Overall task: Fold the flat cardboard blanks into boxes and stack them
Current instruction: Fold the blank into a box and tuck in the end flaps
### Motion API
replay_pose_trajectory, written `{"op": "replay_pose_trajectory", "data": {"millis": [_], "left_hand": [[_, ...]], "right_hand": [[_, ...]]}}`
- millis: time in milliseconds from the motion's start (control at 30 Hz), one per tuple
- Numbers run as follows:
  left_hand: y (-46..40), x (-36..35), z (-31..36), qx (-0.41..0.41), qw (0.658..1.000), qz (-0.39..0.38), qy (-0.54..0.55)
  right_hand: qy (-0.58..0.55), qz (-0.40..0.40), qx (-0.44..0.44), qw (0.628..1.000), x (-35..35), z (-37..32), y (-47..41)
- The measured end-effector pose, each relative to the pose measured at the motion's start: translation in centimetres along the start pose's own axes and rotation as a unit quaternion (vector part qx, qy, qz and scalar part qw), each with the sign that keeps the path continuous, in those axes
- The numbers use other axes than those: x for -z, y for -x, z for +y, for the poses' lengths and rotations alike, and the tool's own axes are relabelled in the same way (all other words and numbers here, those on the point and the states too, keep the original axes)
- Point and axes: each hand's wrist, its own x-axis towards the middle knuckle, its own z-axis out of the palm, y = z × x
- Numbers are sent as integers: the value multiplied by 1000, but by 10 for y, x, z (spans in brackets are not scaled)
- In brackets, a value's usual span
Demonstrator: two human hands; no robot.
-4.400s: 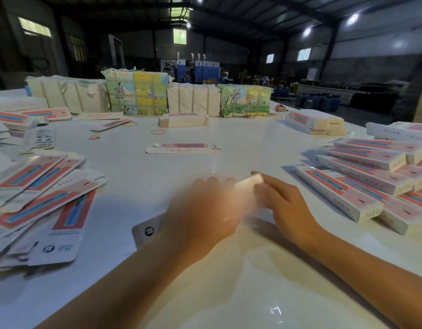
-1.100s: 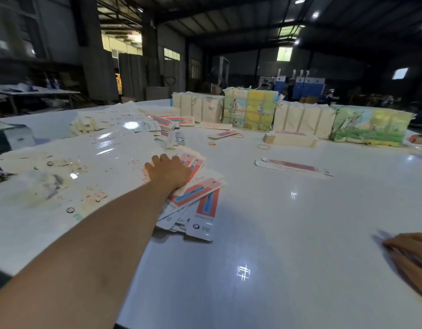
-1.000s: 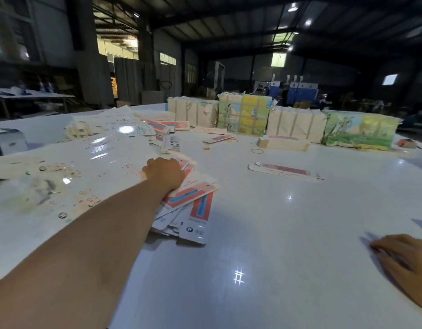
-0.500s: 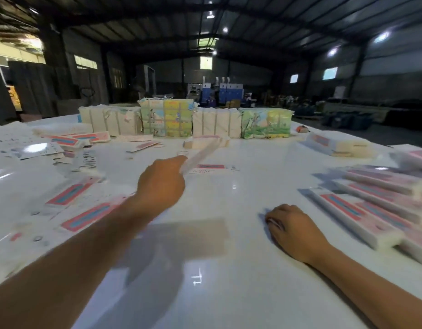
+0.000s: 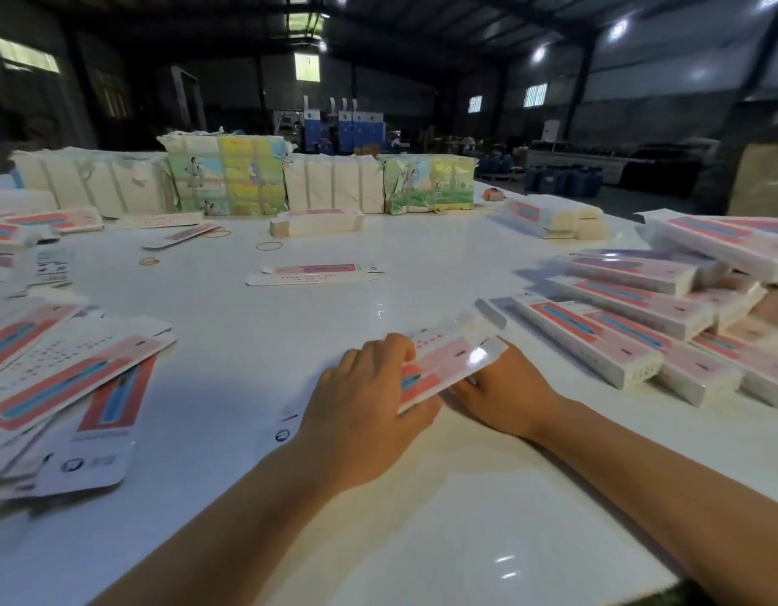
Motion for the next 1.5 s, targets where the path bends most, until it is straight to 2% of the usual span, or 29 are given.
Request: {"op": "replay_pose_trajectory", "data": {"millis": [100,167,233,300,367,467,533,633,733,833,1033,1200,1267,1333,1400,1433,1467,1500], "left_hand": [[-7,5,-10,9,997,34,-73],[-10,10,-15,20,989,57,-132],[-12,15,-17,43,985,71,-154],[-15,21,-17,64,980,82,-171],[-17,25,-15,79,976,80,-186],[-17,21,-6,61,969,64,-232],[-16,18,-3,47,965,58,-253],[-15,16,-4,35,963,53,-262],[-15,13,-4,9,961,46,-272],[-15,10,-2,1,962,34,-270],[-15,8,1,-13,961,33,-274],[-14,9,3,-36,962,19,-269],[-13,9,3,-27,963,29,-267],[-14,10,4,-13,964,40,-262],[-15,11,4,1,966,49,-252],[-15,11,4,6,967,54,-247],[-15,12,5,10,969,59,-240],[-14,12,5,13,970,64,-232]], "right_hand": [[9,34,-31,999,3,3,-3],[2,92,-48,995,5,4,-5],[-50,156,-79,983,7,2,-6],[-103,180,-98,973,8,-1,-5],[-117,177,-75,974,7,-6,-4],[-109,166,-32,979,4,-13,-4],[-159,161,-66,972,3,-16,-5],[-277,147,-149,938,2,-15,-6],[-306,125,-196,923,1,-9,-8],[-304,92,-225,921,-1,-7,-10],[-271,63,-216,936,1,-6,-11],[-296,-1,-233,926,3,-3,-10],[-214,13,-195,957,3,-2,-9],[-24,52,-114,992,3,2,-7],[91,96,-86,988,5,4,-7],[82,111,-106,985,6,3,-7],[27,116,-142,983,5,2,-9],[-74,112,-193,972,5,2,-10]]}}
